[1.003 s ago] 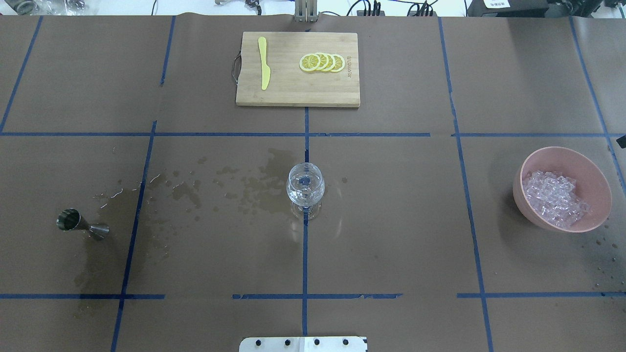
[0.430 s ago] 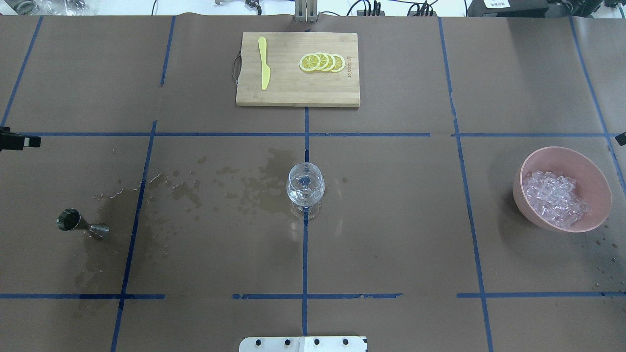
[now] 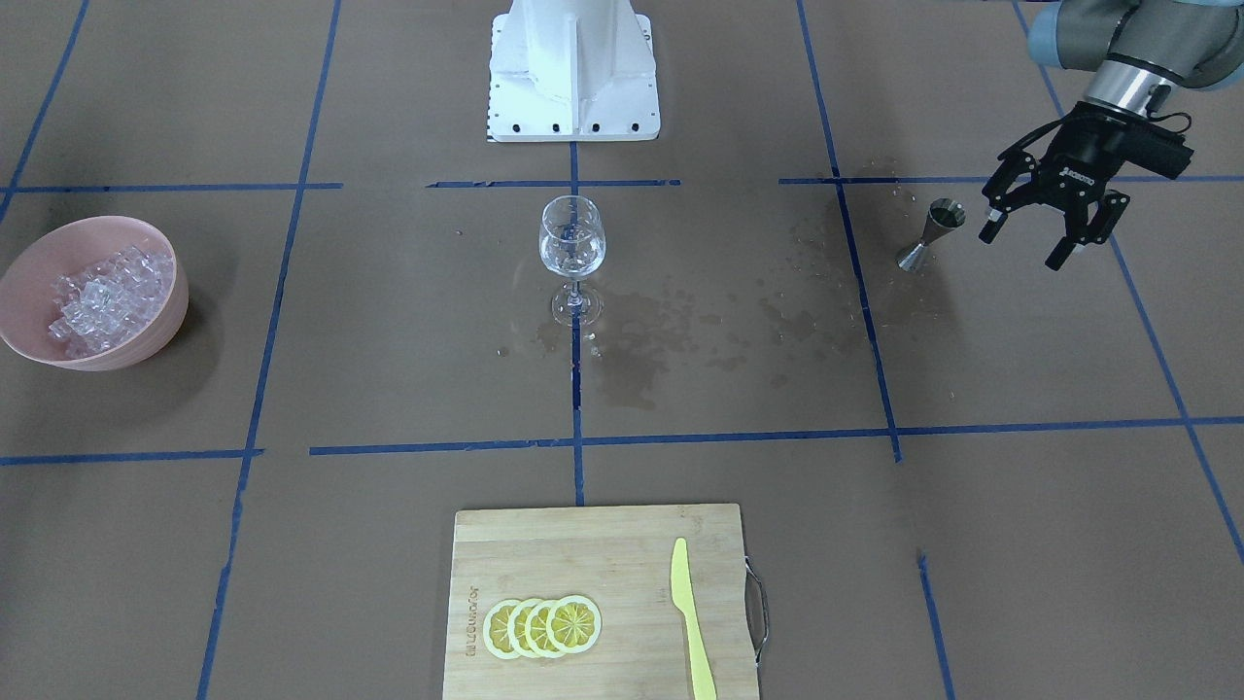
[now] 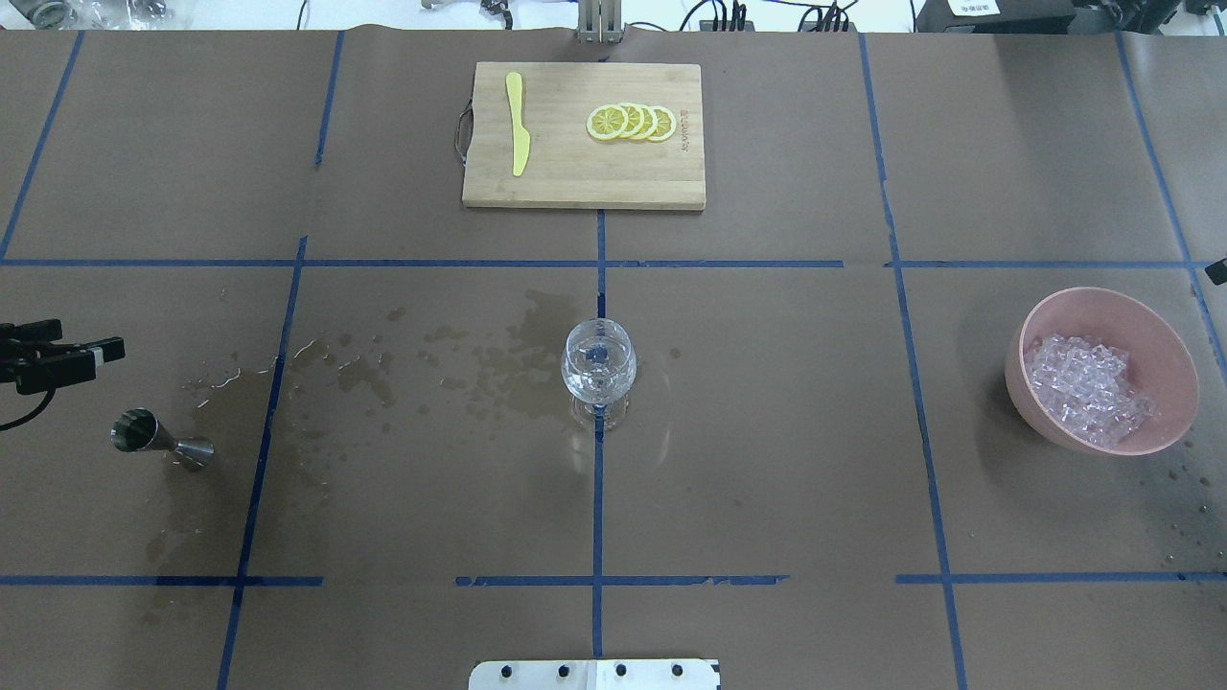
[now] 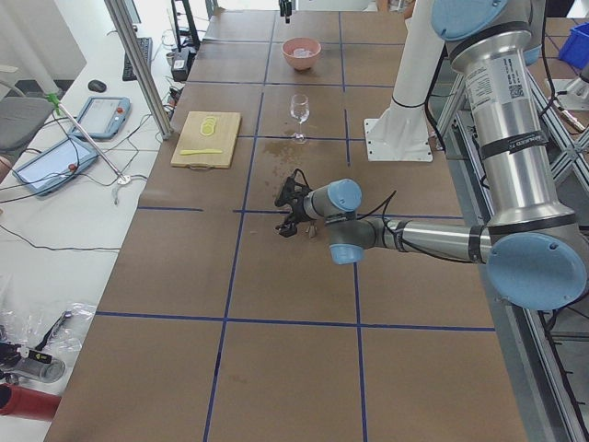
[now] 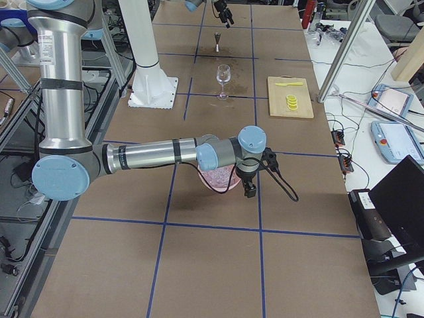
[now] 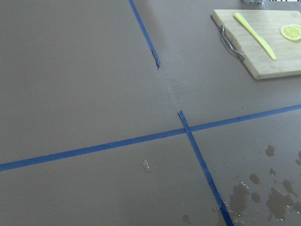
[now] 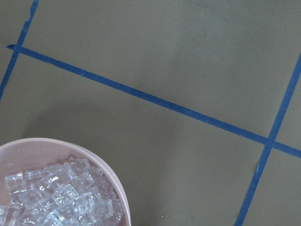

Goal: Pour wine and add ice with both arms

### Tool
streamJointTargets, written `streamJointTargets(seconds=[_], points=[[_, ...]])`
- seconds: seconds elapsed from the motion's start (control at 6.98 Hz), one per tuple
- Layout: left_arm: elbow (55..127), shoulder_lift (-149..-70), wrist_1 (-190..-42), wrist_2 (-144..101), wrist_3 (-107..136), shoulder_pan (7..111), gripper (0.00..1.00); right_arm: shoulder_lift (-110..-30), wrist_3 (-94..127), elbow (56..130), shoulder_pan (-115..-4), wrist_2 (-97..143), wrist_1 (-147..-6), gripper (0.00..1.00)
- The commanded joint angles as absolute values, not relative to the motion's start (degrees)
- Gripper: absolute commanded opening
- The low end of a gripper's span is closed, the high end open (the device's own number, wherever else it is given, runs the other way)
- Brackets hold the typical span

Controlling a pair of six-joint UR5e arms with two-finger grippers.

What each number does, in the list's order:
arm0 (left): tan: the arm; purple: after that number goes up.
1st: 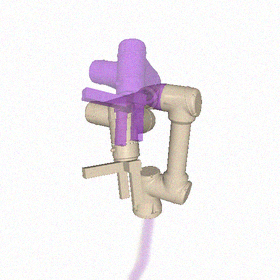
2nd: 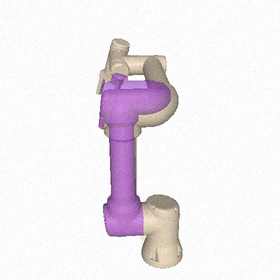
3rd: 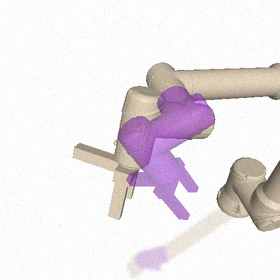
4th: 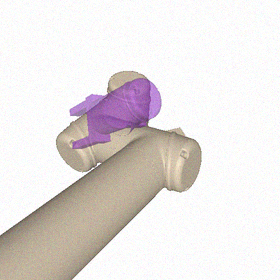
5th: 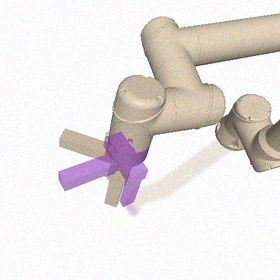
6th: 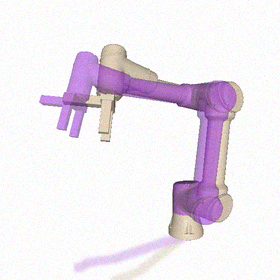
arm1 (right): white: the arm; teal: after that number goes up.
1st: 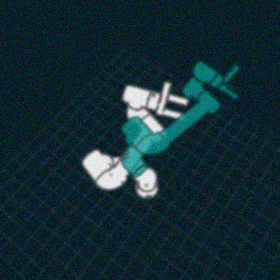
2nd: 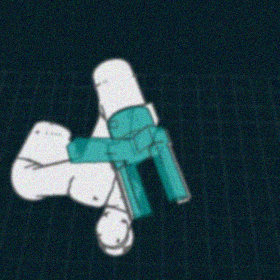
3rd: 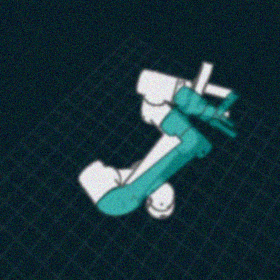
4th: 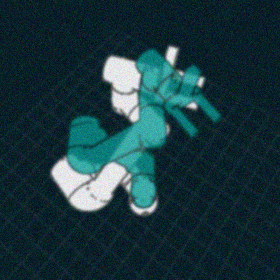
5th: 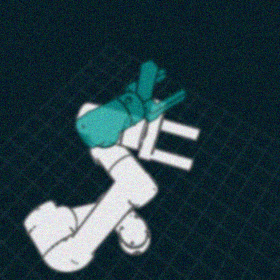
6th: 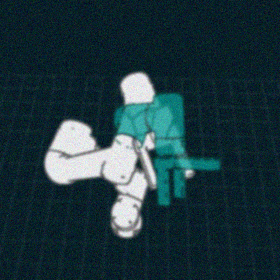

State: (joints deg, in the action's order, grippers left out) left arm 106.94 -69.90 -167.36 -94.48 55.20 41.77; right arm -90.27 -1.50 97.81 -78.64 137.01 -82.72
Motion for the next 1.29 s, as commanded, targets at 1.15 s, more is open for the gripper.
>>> streamJointTargets(seconds=[1.15], points=[[110.2, -60.9, -167.1, -36.7, 66.4, 0.5, 0.99, -88.4, -0.6, 95.0, -78.4, 137.4, -82.6, 1.00]])
